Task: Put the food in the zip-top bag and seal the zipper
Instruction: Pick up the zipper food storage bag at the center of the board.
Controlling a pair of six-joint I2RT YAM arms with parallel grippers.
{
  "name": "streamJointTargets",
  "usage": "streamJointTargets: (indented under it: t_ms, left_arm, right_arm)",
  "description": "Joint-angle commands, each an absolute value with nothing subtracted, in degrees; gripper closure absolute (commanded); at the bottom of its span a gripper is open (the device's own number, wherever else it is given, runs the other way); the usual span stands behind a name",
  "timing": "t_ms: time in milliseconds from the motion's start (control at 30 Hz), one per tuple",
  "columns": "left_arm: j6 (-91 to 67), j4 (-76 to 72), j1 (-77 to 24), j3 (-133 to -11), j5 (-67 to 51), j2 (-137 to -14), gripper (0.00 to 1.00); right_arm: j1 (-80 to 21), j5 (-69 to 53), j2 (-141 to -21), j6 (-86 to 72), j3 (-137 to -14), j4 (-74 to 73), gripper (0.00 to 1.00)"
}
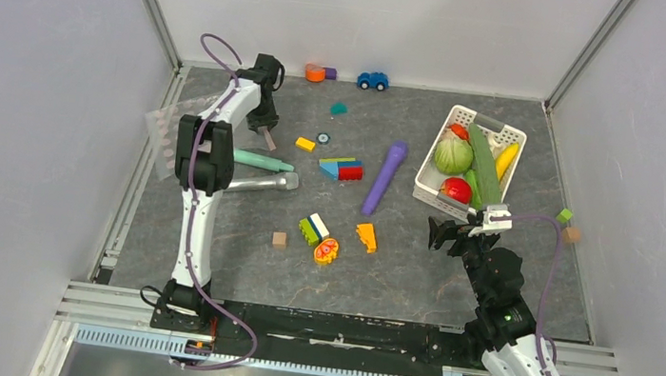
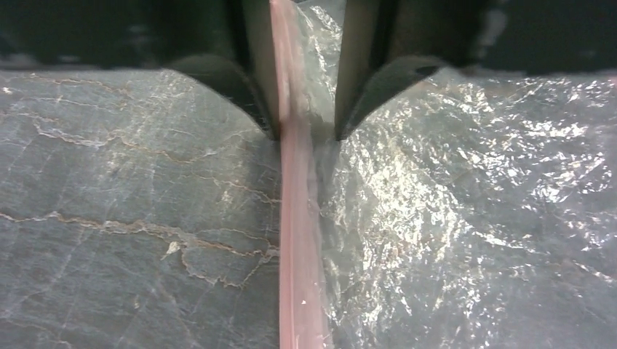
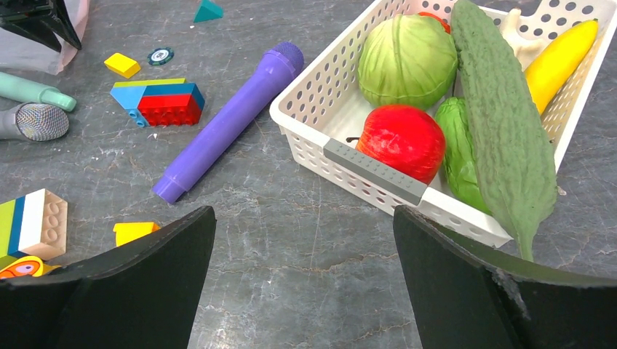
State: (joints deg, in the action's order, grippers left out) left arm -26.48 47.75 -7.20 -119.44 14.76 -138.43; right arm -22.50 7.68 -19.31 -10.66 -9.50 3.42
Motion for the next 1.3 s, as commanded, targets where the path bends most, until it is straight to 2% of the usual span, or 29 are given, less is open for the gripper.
streamJointTargets:
  t_ms: [0,133,300,500,767,900,1100,1267]
  left_arm:
    - [-25.04,48.80,-7.21,-120.32,13.36,-141.35,0.69]
    - [-25.19,48.78,-7.21,-120.23,13.01,-140.66,0.97]
    - [-24.32,46.32,-7.29,-118.69,9.98,-136.47,0.98]
    - [-24.85,42.60,-7.93,-112.65,2.50,-124.10,0.98]
    - [-26.78,25.76,-14.17,-84.48,0.27,-96.84,0.98]
    - [-26.86,21.43,-20.48,-72.78,0.65,-84.80,0.98]
    - [-28.36,14.72,-32.27,-58.35,-4.52,-71.44,0.98]
    - [-31.17,8.81,-38.87,-48.45,-8.39,-65.20,0.98]
  right_arm:
    - [-22.60,8.09,-19.51,-10.57,-9.21,5.27,0.02]
    - [-22.59,8.23,-19.73,-10.57,-9.25,5.22,0.02]
    - [-22.56,7.83,-19.81,-10.73,-9.16,5.60,0.02]
    - [-22.59,7.72,-19.23,-10.82,-9.13,5.65,0.02]
    - [-22.59,5.78,-19.41,-11.16,-8.61,6.68,0.02]
    - [-22.59,1.40,-19.78,-11.92,-9.04,7.53,0.02]
    - [-22.59,-5.10,-20.21,-16.39,-10.25,8.66,0.02]
    - [-22.59,-14.49,-20.11,-22.82,-7.30,17.05,0.02]
